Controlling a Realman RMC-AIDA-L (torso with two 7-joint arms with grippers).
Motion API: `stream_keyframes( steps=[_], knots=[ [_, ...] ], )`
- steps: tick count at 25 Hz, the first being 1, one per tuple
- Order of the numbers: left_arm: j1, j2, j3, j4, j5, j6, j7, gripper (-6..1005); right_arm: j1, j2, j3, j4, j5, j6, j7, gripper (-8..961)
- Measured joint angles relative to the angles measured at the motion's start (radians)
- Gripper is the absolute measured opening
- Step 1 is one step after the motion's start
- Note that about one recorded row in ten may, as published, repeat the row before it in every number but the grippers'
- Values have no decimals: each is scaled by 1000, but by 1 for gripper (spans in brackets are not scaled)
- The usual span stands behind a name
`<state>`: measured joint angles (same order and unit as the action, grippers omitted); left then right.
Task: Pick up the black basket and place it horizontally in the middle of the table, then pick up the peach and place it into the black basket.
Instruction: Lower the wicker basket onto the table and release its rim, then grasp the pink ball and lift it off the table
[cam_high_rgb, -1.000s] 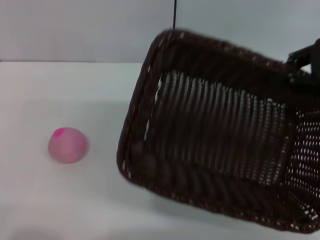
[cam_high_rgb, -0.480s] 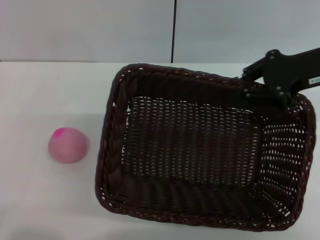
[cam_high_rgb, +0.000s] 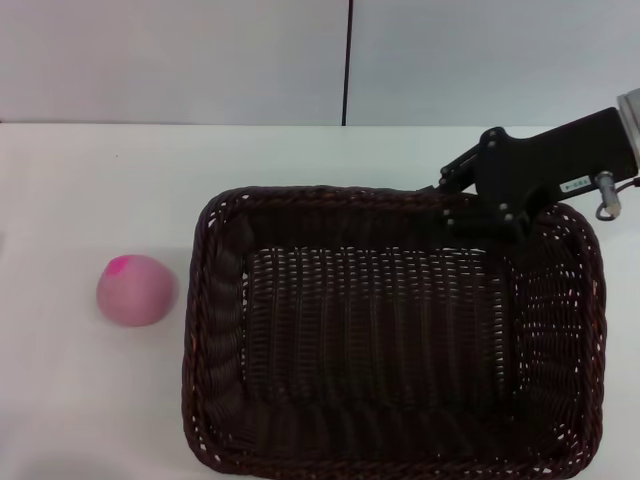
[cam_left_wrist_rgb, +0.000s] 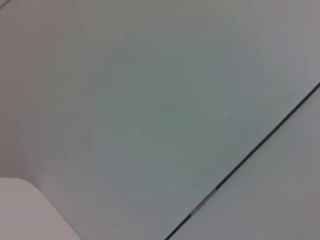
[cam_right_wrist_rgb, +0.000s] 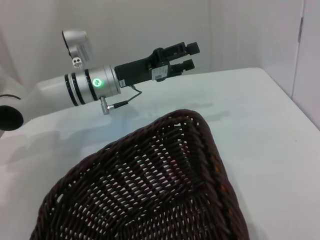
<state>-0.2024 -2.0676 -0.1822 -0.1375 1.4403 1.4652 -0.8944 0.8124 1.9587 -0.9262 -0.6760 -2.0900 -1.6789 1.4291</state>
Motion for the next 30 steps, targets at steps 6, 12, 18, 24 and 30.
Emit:
stream_keyframes(
  steps=[6, 12, 18, 24, 30],
  knots=[
    [0, 0, 16, 0, 0, -1, 0, 827, 14, 18, 2, -3, 4, 1, 2, 193],
    [4, 0, 39, 0, 0, -6, 0, 827, 25, 29, 12, -17, 6, 19, 22, 194],
    [11, 0, 54, 2, 0, -7, 0, 826, 27, 37, 19, -22, 21, 97, 15, 329],
    [10, 5, 195, 66, 0, 43, 0, 826, -68, 57, 73, -68, 174, 190, -50, 484],
    [6, 8, 371, 217, 3, 92, -105, 826, -263, 96, 244, -40, 511, 202, -186, 519]
  ],
)
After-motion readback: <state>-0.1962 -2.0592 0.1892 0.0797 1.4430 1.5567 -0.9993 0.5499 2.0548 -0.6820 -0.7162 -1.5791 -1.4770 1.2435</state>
